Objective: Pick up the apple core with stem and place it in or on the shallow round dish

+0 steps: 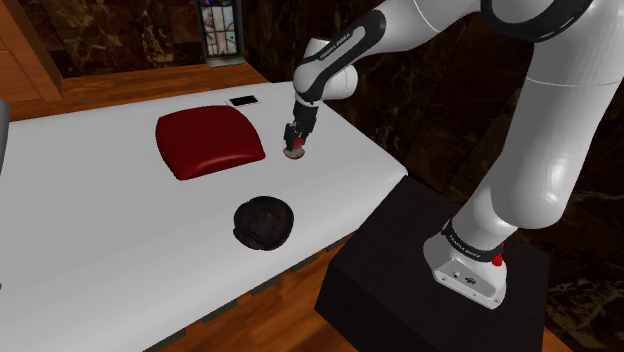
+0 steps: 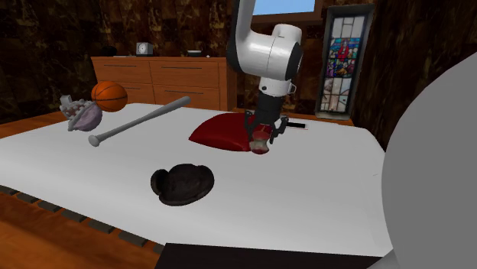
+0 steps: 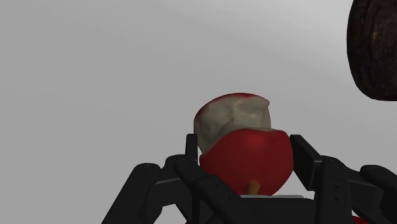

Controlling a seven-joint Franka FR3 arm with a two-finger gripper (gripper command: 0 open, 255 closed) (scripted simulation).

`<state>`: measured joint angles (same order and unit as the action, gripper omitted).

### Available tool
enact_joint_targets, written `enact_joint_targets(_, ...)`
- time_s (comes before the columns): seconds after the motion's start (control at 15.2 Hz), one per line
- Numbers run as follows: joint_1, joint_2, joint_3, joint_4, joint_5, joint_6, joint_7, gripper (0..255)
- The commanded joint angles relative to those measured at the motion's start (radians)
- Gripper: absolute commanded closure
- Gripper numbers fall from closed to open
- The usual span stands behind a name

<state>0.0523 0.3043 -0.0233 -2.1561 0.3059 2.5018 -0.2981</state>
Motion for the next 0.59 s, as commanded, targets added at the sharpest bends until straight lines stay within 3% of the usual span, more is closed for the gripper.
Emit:
enact_joint_targets(0.0,0.002,-0.019,-0.003,0.004,-0.008,-0.022,0.009,255)
enact_joint_targets(0.53,0.006,-0.094,-0.014,0.021,-0.038,-0.113,0.042,255)
